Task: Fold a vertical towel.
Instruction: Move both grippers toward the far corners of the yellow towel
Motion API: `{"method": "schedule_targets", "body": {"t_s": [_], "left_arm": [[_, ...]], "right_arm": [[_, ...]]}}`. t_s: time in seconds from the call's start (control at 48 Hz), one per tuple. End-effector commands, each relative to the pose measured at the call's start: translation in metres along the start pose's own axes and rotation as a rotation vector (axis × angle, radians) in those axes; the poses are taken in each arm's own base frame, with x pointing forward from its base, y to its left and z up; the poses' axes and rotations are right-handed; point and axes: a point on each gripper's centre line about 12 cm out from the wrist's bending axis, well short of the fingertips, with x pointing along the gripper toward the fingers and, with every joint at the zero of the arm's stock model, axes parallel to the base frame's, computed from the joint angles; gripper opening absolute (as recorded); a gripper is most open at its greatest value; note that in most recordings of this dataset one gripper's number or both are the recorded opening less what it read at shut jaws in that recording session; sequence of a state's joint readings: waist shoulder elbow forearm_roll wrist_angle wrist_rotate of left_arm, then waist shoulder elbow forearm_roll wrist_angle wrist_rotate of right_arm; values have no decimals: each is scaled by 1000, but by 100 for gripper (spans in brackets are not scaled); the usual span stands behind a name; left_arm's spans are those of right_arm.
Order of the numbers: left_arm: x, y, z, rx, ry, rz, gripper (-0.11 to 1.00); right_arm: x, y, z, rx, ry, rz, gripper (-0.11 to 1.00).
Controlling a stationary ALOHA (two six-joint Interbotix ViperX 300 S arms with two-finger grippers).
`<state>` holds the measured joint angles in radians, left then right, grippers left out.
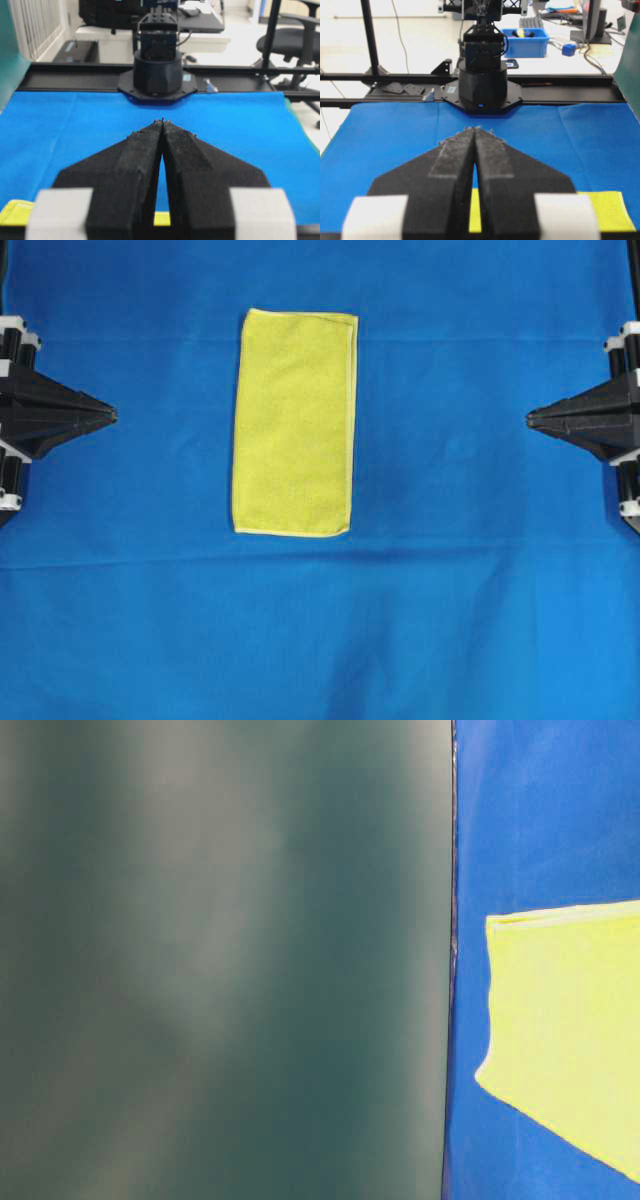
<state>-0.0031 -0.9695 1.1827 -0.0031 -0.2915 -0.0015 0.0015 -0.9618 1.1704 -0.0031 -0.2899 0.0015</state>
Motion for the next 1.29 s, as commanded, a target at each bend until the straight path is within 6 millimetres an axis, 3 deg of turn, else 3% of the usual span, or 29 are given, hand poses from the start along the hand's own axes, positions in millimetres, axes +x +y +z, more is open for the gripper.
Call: {"method": "schedule_targets", "body": {"t_s": [0.0,0.125,0.271,0.667,0.751,0.897,0.959,1.272], "left_arm": [[8,0,14,-74,-21,8,0],[10,5,12,-71,-10,28,0],[18,18,0,-75,39,89,0],[52,74,-63,-91,285,303,2],[58,87,-76,-85,319,339,17],[71,112,-104,-95,389,406,61],[76,125,-117,-103,426,438,74],[99,172,-175,-135,524,526,74]], "right_arm": [[4,-2,6,18,-12,-8,0],[16,-8,1,48,82,-42,0],[34,-29,-15,60,225,-132,0],[84,-109,-73,103,516,-370,1],[93,-125,-84,112,557,-403,6],[108,-153,-104,104,616,-445,48],[114,-164,-116,102,641,-458,58],[142,-191,-156,102,711,-469,54]]}}
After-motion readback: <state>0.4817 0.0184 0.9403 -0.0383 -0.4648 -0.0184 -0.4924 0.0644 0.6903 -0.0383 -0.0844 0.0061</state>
